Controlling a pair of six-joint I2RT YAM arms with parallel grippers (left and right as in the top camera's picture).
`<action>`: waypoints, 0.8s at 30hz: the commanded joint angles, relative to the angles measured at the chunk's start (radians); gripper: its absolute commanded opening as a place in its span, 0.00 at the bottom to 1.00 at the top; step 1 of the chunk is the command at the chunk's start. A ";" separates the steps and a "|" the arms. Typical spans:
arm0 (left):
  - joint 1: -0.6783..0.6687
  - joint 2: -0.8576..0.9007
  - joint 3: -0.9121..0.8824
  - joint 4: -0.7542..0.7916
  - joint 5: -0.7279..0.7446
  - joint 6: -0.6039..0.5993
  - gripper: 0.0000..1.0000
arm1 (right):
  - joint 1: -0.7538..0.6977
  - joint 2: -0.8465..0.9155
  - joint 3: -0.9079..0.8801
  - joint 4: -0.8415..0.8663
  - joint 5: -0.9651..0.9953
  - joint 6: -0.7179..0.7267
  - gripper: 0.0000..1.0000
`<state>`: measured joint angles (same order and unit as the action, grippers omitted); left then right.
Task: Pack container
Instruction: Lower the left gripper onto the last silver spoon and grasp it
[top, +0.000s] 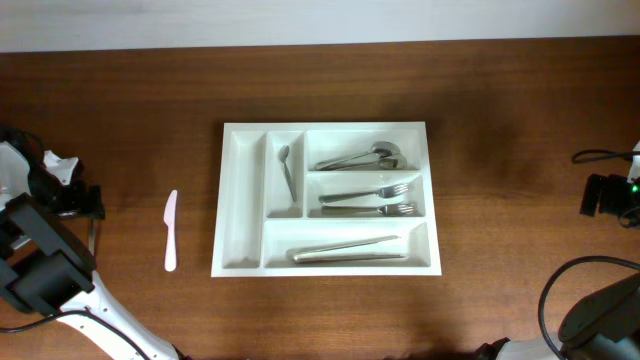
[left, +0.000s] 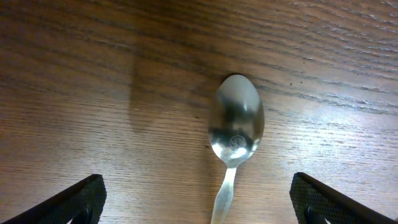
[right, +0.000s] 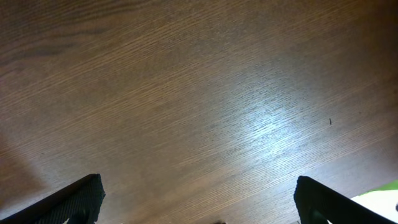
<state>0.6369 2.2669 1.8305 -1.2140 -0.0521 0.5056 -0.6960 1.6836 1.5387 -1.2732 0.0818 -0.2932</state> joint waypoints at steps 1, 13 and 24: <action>-0.002 0.010 -0.016 0.006 -0.004 0.019 0.97 | 0.002 -0.022 -0.002 0.003 -0.002 -0.006 0.99; -0.002 0.010 -0.089 0.037 -0.005 0.015 0.97 | 0.002 -0.022 -0.002 0.003 -0.002 -0.006 0.99; -0.002 0.010 -0.113 0.060 -0.005 0.016 0.96 | 0.002 -0.022 -0.002 0.003 -0.002 -0.006 0.99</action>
<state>0.6361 2.2669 1.7405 -1.1584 -0.0566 0.5053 -0.6960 1.6836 1.5387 -1.2732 0.0818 -0.2928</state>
